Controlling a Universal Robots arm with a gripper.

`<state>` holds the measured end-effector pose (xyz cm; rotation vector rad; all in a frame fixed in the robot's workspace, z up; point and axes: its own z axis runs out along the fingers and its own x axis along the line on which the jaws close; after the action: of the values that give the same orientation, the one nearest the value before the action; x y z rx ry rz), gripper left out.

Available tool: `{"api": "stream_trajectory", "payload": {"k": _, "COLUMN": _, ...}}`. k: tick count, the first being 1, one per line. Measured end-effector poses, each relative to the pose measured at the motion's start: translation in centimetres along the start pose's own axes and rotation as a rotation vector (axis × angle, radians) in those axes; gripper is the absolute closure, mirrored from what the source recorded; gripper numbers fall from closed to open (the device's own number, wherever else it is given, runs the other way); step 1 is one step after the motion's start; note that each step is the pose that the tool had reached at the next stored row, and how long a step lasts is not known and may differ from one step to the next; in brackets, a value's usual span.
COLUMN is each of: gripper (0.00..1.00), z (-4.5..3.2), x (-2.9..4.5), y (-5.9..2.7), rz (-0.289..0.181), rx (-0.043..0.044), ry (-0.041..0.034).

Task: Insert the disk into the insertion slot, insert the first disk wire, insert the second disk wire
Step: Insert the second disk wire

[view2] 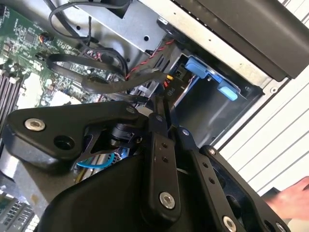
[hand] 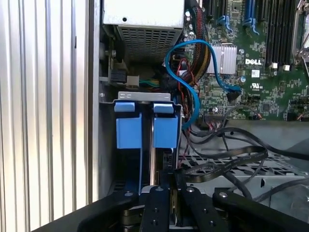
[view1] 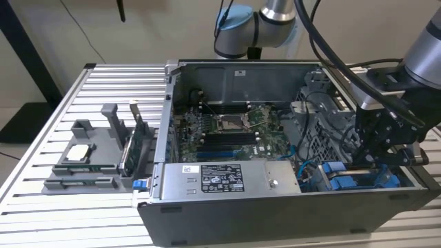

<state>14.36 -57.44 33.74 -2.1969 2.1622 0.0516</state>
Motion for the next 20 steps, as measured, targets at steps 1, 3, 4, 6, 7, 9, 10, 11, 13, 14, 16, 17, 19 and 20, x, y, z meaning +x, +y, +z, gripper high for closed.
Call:
{"api": "stream_trajectory", "payload": {"k": 1, "gripper": 0.84, "z": 0.03, "x": 0.01, "y": 0.0, "rz": 0.0, "rx": 0.0, "ry": -0.001}}
{"api": "stream_trajectory", "payload": {"k": 3, "gripper": 0.83, "z": -0.24, "x": -0.02, "y": 0.0, "rz": 0.0, "rx": 0.0, "ry": -0.0093}}
{"api": "stream_trajectory", "payload": {"k": 4, "gripper": 0.83, "z": -0.55, "x": -0.04, "y": -0.01, "rz": 0.0, "rx": 0.0001, "ry": -0.011}}
{"api": "stream_trajectory", "payload": {"k": 6, "gripper": 0.76, "z": -1.23, "x": -0.08, "y": -0.02, "rz": 0.0, "rx": 0.0002, "ry": -0.0133}}
{"api": "stream_trajectory", "payload": {"k": 7, "gripper": 0.76, "z": -1.54, "x": -0.1, "y": -0.03, "rz": 0.0, "rx": 0.0002, "ry": -0.015}}
{"api": "stream_trajectory", "payload": {"k": 9, "gripper": 0.76, "z": -2.24, "x": -0.15, "y": -0.04, "rz": 0.0, "rx": 0.0002, "ry": -0.0181}}
{"api": "stream_trajectory", "payload": {"k": 10, "gripper": 0.76, "z": -2.55, "x": -0.17, "y": -0.04, "rz": 0.0, "rx": 0.0003, "ry": -0.0193}}
{"api": "stream_trajectory", "payload": {"k": 11, "gripper": 0.76, "z": -2.9, "x": -0.19, "y": -0.05, "rz": 0.0, "rx": 0.0002, "ry": -0.0195}}
{"api": "stream_trajectory", "payload": {"k": 13, "gripper": 0.76, "z": -3.58, "x": -0.24, "y": -0.07, "rz": 0.0, "rx": -0.0002, "ry": -0.0207}}
{"api": "stream_trajectory", "payload": {"k": 14, "gripper": 0.76, "z": -3.84, "x": -0.25, "y": -0.07, "rz": 0.0, "rx": -0.0003, "ry": -0.0212}}
{"api": "stream_trajectory", "payload": {"k": 16, "gripper": 0.76, "z": -4.14, "x": -0.27, "y": -0.07, "rz": 0.0, "rx": -0.0003, "ry": -0.0214}}
{"api": "stream_trajectory", "payload": {"k": 17, "gripper": 0.76, "z": -4.15, "x": -0.27, "y": -0.06, "rz": 0.0, "rx": -0.0003, "ry": -0.0215}}
{"api": "stream_trajectory", "payload": {"k": 19, "gripper": 0.76, "z": -4.15, "x": -0.27, "y": -0.06, "rz": 0.0, "rx": -0.0003, "ry": -0.0216}}
{"api": "stream_trajectory", "payload": {"k": 20, "gripper": 0.76, "z": -4.15, "x": -0.27, "y": -0.05, "rz": 0.0, "rx": -0.0003, "ry": -0.0215}}
